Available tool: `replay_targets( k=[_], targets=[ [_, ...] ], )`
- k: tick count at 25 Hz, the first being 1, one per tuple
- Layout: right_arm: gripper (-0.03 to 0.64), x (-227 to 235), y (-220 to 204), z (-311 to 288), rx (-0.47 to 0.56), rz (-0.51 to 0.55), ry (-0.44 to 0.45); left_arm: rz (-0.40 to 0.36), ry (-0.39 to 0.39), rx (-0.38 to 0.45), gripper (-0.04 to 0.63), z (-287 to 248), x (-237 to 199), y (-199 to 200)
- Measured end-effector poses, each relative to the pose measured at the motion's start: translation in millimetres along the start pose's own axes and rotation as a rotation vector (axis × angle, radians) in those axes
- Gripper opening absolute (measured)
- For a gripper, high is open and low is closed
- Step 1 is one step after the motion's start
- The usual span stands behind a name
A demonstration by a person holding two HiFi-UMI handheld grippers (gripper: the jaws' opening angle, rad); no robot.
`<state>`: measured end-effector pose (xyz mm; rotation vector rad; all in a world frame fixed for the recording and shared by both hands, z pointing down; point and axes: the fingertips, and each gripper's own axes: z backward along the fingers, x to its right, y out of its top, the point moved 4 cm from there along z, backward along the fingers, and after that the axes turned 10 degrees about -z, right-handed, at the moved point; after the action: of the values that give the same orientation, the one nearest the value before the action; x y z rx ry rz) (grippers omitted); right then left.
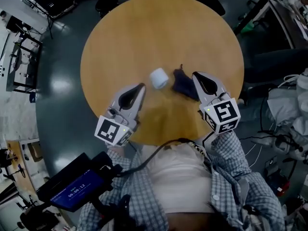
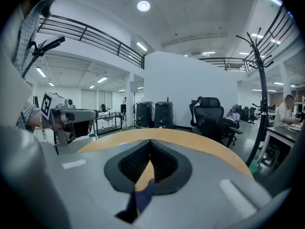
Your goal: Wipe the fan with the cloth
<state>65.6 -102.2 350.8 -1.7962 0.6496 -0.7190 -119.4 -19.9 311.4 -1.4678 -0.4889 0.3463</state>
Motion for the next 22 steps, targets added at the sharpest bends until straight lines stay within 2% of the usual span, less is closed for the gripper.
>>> replay_targets(
  k=[7,22],
  targets=[
    [0.003,1,7,4,0.038,-0.013,-0.017,0.055,-0.019,0.041,0.001,4,-3,0],
    [0.003,-1,0,9,0.019,-0.012,-0.020,0.052,-0.053,0.017,0.001,-1,4,-10]
  ],
)
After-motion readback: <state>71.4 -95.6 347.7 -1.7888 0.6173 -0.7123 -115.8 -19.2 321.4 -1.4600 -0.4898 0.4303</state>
